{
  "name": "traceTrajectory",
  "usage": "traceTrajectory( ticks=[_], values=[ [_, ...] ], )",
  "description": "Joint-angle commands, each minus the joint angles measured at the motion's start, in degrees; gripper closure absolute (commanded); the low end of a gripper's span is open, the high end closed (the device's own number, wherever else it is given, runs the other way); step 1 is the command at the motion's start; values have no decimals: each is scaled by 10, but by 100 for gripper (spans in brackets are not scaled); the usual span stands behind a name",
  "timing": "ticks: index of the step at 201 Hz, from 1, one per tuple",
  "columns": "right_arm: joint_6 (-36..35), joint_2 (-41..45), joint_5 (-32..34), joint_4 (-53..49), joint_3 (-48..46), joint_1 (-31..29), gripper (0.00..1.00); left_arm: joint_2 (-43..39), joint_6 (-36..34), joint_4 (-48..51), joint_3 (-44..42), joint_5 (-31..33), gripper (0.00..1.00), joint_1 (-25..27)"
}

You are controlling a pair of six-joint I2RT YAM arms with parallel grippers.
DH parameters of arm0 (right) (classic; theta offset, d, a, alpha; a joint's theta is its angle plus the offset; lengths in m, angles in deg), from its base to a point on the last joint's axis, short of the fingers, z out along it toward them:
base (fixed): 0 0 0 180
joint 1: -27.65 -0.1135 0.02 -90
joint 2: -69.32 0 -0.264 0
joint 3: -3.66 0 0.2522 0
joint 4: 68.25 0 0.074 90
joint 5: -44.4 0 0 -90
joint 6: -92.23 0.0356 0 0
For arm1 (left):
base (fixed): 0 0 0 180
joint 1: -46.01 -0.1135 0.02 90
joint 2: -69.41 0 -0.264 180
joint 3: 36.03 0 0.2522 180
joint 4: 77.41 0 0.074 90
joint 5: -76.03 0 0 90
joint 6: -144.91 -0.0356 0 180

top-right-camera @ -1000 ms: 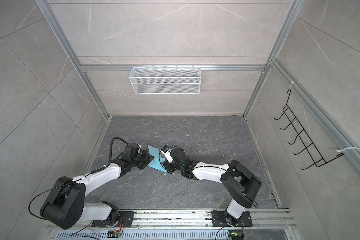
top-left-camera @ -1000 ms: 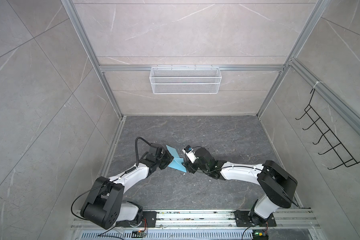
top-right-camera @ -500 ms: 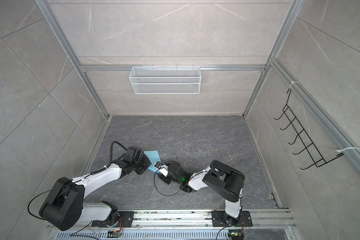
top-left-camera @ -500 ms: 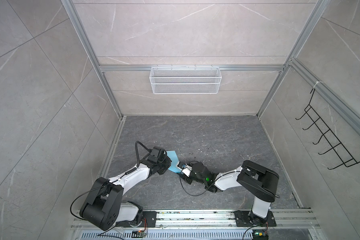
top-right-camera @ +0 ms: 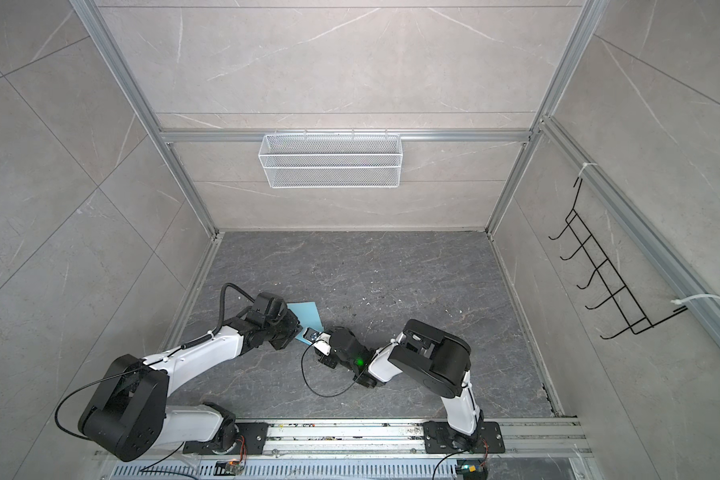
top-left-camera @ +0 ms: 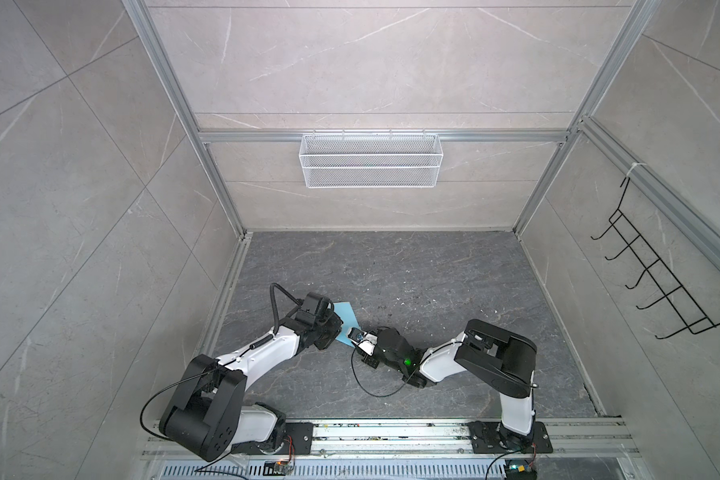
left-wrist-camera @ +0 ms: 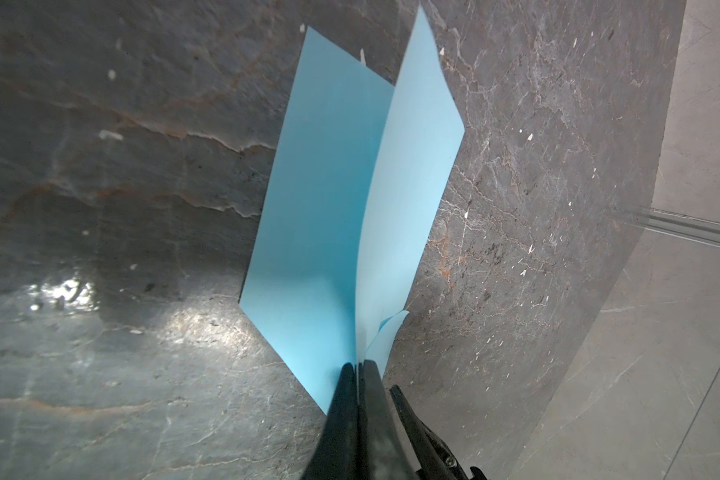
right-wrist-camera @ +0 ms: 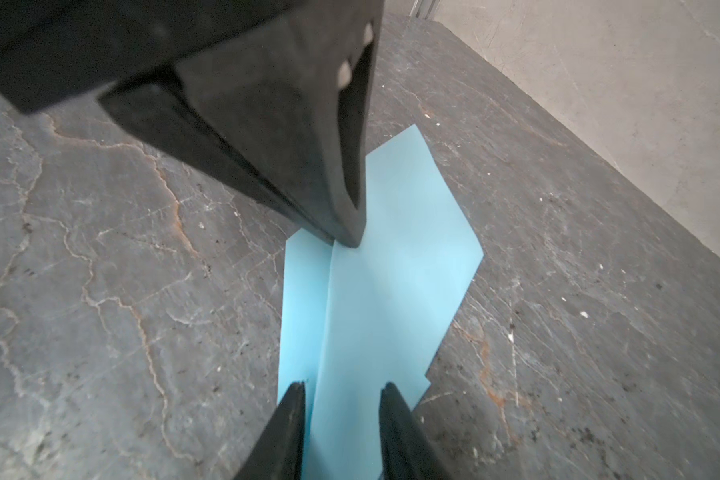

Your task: Fold a paper plane with a square sheet of paper (pick it up from the middle)

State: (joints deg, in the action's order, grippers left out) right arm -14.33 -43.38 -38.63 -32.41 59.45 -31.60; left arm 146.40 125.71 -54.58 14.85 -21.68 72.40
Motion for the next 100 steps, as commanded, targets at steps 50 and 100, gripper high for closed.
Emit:
traceTrajectory(
  ticks=[50, 100],
  values=[
    [-15, -19, 27, -10, 13, -6, 73, 0, 11, 17, 29, -4, 94, 1],
    [-6, -13, 31, -4, 3, -6, 90, -6, 7, 23, 34, -9, 90, -7]
  ],
)
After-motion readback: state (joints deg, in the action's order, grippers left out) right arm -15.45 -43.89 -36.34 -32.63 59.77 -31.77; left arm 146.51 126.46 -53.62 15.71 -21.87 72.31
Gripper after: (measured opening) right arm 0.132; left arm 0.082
